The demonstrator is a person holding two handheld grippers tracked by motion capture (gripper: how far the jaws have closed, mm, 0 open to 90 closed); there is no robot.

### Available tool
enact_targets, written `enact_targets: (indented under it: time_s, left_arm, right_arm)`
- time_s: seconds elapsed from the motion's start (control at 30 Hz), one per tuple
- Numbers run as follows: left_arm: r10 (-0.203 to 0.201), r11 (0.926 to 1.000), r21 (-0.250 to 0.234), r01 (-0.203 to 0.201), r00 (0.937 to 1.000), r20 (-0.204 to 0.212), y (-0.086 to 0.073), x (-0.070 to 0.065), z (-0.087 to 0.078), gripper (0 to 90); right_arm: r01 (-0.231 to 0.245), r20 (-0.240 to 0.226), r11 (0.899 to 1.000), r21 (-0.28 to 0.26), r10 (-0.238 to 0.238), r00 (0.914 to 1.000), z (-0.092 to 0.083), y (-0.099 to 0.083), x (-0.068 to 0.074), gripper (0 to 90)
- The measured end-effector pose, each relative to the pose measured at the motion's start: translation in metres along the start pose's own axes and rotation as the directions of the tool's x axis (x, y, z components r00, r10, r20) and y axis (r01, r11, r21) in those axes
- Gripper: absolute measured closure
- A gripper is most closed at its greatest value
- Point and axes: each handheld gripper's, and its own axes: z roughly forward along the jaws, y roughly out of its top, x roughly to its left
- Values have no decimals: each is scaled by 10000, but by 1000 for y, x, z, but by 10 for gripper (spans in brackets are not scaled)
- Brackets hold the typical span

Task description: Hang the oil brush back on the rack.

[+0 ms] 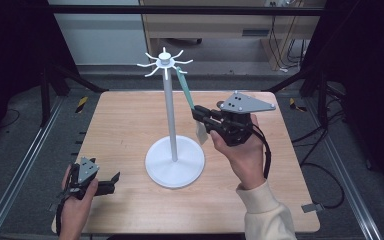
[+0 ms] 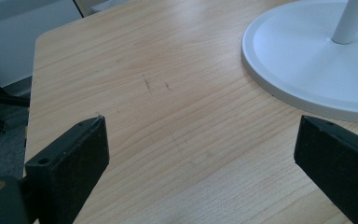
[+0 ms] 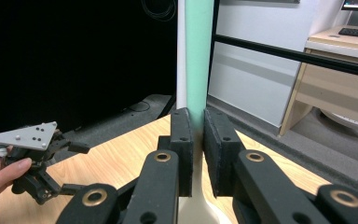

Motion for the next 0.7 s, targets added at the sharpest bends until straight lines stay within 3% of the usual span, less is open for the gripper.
enact_targets:
  time_s: [0.7]
  left_arm:
    - [-17, 10000, 6, 17, 10000, 7, 0, 0, 0, 27]
  right_arm:
    - [-21, -40, 9999, 158, 22, 10000, 11, -2, -2, 828]
